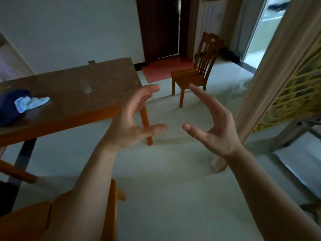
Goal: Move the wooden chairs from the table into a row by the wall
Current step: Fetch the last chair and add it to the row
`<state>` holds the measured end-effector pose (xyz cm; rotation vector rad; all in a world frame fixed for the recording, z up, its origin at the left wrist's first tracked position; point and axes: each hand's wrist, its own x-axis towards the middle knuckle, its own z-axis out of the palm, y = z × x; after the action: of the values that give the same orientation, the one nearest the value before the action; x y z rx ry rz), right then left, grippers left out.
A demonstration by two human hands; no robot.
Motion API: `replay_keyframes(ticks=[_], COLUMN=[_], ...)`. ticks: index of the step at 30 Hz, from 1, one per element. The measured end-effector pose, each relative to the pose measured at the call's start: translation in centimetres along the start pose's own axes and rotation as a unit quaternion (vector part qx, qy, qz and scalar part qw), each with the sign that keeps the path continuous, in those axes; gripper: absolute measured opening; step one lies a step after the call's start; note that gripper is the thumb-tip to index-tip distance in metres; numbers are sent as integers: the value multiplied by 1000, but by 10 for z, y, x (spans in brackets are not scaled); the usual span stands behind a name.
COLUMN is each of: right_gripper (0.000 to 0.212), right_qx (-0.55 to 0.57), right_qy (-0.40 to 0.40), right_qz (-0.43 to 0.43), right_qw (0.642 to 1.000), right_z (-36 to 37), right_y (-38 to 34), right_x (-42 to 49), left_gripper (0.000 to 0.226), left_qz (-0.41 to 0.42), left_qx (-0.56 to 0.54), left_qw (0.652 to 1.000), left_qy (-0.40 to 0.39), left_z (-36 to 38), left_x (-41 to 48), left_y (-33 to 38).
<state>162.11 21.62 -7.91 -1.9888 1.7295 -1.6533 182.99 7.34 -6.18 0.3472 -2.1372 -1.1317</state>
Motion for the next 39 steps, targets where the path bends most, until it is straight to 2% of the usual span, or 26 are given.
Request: replay_keyframes(ticks=[4,10,20,25,29,33,39], right_gripper=[83,90,91,91,94,89,92], right_qx=[13,-12,-45,-24,-1,2,-93], right_qy=[9,-18,1,12,27,14,20], right_qz=[15,7,86,114,102,113,114], right_qw=[1000,1000,995,993,994,994,989], right_z=[-12,-25,-70,-73,-74,-95,-157], right_y=[67,191,382,510,632,720,830], right_x=[37,130,305,381,449,517,616], left_gripper=[85,87,91,93,94,94,90], left_qz=[-1,14,33,55,34,9,7], left_qx=[26,26,29,51,56,56,46], left_qw=[1000,1000,998,995,995,997,997], left_qy=[-13,-8,-51,-64,-70,-60,-68], left_z=[18,24,36,59,81,92,120], left_x=[68,198,460,587,692,798,951], left_y=[-44,-131,-247,-330,-401,-442,-476])
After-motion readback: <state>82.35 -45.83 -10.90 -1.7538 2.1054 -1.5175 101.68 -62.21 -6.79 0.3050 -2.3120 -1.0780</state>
